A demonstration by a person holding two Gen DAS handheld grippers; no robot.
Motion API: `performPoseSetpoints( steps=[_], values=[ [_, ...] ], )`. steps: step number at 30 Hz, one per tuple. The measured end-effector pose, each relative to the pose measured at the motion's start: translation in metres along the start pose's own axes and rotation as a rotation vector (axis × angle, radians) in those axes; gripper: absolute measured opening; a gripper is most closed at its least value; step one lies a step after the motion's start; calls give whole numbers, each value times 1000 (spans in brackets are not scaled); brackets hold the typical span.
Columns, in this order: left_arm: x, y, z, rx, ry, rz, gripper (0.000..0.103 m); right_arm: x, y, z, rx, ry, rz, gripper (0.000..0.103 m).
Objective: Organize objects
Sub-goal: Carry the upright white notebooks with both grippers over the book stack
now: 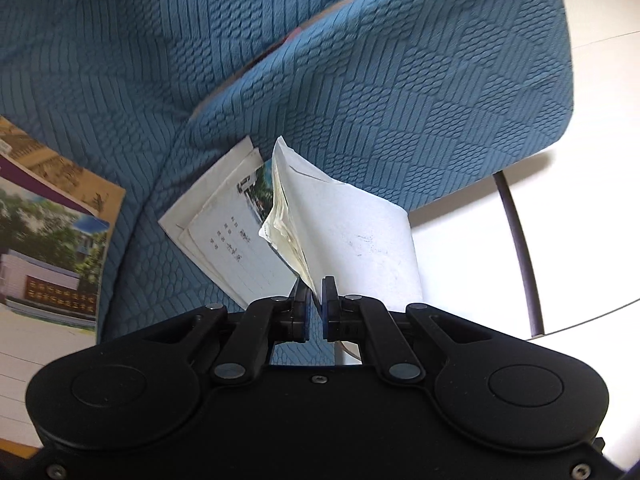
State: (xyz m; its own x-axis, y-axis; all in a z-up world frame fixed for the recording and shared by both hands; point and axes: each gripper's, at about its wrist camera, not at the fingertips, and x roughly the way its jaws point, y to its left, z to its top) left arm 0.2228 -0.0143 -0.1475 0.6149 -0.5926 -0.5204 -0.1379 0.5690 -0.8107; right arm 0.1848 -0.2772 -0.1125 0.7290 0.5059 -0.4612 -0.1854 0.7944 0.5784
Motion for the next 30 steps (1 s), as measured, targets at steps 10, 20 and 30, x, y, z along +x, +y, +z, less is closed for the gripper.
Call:
performPoseSetpoints(
  steps=[10,20,30],
  values=[
    [-67,5,14,15,-51,-19,4,-12,44,-6,21,31,70,7],
    [-121,25,27,5,-95,-25,4,-9,95,-19,-62,61,99,7],
    [-161,46,25,-4,-142,-14,4,-6,124,-36,-104,103,131,7]
  ],
)
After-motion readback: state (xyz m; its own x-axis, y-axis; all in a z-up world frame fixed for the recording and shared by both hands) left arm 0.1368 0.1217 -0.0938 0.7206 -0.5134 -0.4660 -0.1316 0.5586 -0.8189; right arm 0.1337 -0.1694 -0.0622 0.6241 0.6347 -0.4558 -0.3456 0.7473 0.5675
